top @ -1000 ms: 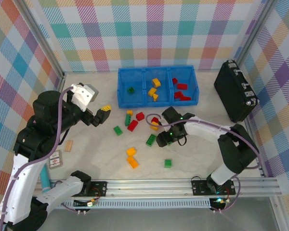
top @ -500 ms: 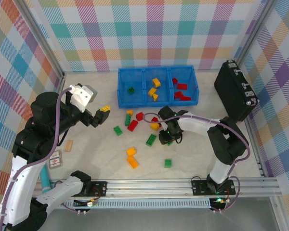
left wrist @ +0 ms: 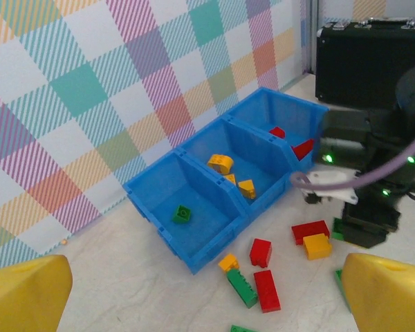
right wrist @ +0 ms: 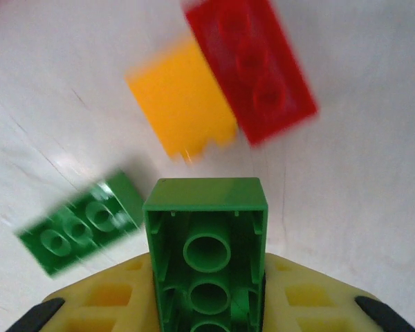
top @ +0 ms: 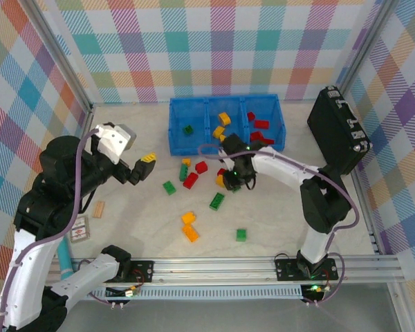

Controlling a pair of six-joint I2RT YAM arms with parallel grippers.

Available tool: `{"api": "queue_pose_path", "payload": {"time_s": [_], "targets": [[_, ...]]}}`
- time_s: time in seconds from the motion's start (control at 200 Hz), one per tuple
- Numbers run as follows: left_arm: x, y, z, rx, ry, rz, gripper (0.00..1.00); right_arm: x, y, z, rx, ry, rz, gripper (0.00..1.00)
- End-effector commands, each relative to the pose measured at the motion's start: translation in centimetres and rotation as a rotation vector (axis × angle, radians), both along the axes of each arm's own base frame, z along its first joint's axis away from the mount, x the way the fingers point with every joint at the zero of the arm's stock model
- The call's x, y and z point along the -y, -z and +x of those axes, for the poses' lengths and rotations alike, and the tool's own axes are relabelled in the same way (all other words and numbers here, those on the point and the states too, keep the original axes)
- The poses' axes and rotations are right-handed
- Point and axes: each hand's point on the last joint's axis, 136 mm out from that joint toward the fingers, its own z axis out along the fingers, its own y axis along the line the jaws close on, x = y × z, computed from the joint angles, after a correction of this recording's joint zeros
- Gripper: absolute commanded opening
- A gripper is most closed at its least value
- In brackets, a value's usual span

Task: Sort the legos into containers by color
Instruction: Pick up the lego from the center of the table, then place the lego in the container.

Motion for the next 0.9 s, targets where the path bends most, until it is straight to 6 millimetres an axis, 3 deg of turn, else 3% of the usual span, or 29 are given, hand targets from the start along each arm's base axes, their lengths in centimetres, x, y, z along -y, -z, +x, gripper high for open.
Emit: {"api": "queue_pose_path", "payload": {"time_s": [0.0,0.135,0.325,0.41,0.57,0.715,0.895], "targets": [[-0.8,0.1,-0.8,0.006,-0.022,0.007,1.00,-2.2,-3.9,3.6,0.092,-0.084,0.045,0.32],[-1.5,0.2,-1.0,0.013,-0.052,0.019,1.00,-5.8,-8.4,9.5,0.261,-0.148,0.102,0.33],[-1.6,0.2,-0.7,0.008,-0.066,0.029,1.00,-11.1,-12.5,16.2,0.456,-0.240,0.203,0.34],[-1.5,0.5,-0.4,0.000,-0.067,0.036,1.00,-12.7,-12.2,18.7,0.516,-0.266,0.215,0.35],[-1.3,0.8,0.0,-0.003,-0.065,0.044,1.00,-14.6,-9.4,22.1,0.626,-0.324,0.199,0.37],[-1.2,0.9,0.3,-0.004,-0.066,0.048,1.00,-16.0,-8.6,23.2,0.661,-0.358,0.242,0.38],[-0.8,1.3,0.5,-0.022,-0.055,0.038,1.00,-16.7,-6.0,23.6,0.649,-0.395,0.233,0.43]]}}
